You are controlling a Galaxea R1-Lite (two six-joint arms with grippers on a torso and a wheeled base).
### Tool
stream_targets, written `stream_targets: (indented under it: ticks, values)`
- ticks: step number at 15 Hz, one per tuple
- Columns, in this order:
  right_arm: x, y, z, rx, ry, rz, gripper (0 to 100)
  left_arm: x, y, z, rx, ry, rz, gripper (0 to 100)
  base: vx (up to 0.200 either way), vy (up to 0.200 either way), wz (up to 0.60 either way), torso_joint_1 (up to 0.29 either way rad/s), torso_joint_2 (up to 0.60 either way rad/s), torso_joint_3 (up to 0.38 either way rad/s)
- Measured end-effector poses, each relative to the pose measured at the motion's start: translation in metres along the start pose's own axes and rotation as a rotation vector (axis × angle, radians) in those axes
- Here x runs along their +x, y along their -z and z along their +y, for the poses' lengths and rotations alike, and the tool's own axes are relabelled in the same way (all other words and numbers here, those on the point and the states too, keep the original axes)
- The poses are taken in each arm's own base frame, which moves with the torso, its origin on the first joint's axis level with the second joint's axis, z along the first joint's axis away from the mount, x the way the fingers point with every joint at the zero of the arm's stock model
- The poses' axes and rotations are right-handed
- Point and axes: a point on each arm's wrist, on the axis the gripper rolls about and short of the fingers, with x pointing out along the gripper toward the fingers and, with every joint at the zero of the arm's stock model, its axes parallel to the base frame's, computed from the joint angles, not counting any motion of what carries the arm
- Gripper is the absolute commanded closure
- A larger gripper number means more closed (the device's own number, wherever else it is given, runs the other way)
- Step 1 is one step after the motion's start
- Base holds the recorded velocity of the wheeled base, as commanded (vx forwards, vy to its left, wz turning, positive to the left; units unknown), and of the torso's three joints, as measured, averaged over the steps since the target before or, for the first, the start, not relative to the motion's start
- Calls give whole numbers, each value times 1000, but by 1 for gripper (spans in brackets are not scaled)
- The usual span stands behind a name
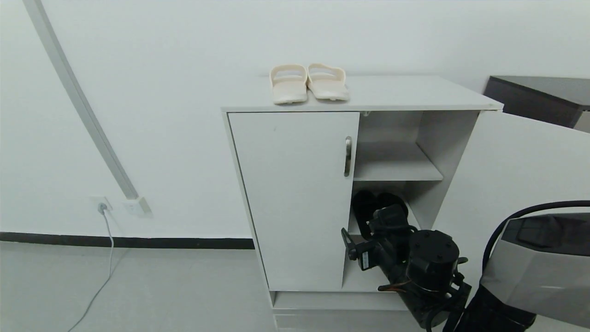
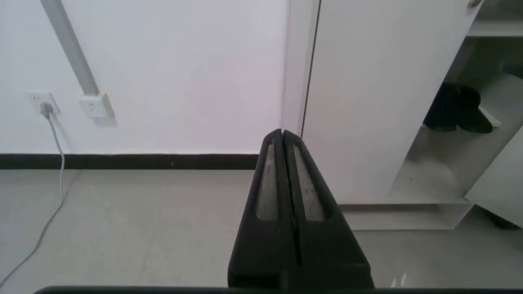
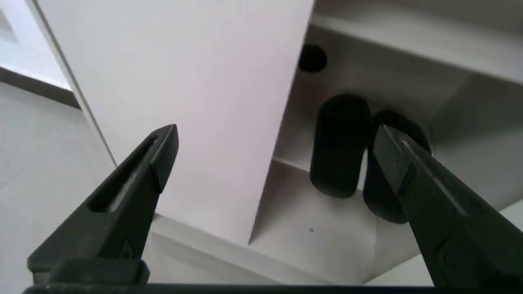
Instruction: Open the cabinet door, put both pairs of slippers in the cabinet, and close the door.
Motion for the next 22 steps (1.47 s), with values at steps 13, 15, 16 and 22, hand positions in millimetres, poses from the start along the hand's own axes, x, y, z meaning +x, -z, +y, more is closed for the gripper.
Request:
stream_targets:
  ticks: [13,15,16,22]
  values:
    - [0,0,0,0,0,1,0,0,0,0,0,0,0,100,0,0,0,178,-491,-316]
    - [0,0,0,0,0,0,0,0,0,0,0,0,0,100,0,0,0,227,-532,-315]
    - [0,0,0,2,0,-2,0,0,0,0,0,0,0,100,0,0,0,227,-544,-315]
    - [0,-1,0,4,-1,-8,0,0,0,0,-2,-3,0,100,0,0,0,254,-587,-330]
